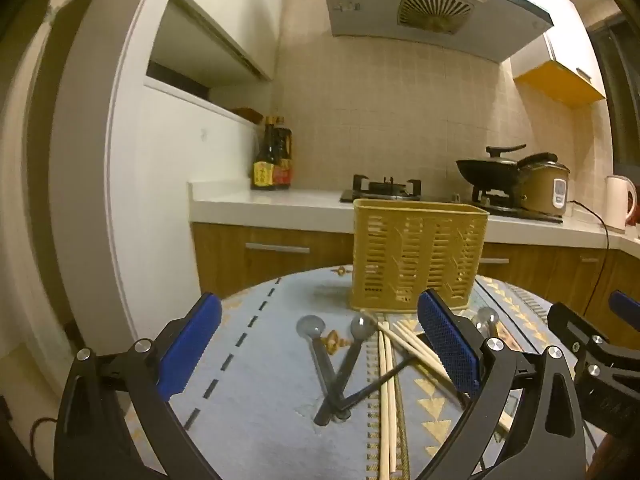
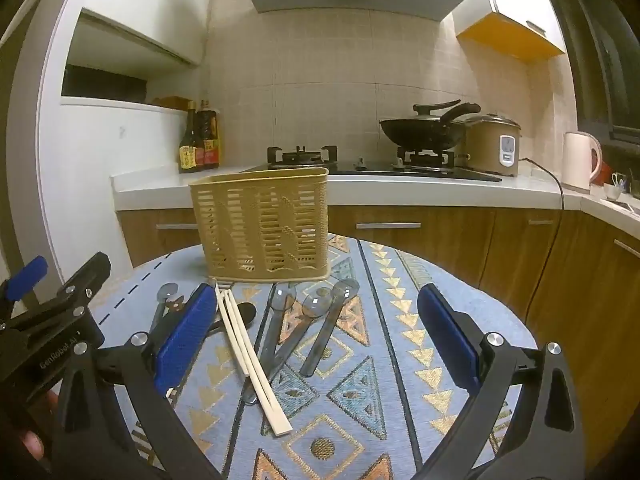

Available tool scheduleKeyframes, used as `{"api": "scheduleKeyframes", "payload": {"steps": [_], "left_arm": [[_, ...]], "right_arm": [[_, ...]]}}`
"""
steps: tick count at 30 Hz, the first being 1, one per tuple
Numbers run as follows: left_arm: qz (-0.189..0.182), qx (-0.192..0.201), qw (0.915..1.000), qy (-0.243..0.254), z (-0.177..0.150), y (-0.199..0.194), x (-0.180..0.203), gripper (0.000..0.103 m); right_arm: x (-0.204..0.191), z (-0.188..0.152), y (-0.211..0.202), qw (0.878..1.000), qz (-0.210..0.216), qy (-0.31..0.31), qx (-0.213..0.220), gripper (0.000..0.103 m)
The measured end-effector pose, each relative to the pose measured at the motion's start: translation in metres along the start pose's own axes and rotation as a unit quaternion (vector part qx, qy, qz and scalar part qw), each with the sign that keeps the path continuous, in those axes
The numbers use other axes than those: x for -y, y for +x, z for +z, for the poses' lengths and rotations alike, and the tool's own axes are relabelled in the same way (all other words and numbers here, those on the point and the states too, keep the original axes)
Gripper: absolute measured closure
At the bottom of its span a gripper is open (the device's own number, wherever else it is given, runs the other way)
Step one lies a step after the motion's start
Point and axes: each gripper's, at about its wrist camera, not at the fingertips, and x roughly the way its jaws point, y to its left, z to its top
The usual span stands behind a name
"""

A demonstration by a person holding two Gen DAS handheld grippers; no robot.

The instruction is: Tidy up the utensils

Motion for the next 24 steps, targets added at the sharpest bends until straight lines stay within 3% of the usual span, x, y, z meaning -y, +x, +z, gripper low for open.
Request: {"api": "scheduleKeyframes", "payload": {"steps": [24], "left_arm": [[0.006, 0.008, 0.9999, -0.013, 0.0016, -0.0034, -0.0027, 0.008]], "right_arm": [[-0.0029, -0.0022, -0.0001, 1.0, 0.004, -0.003, -0.002, 0.008]]}}
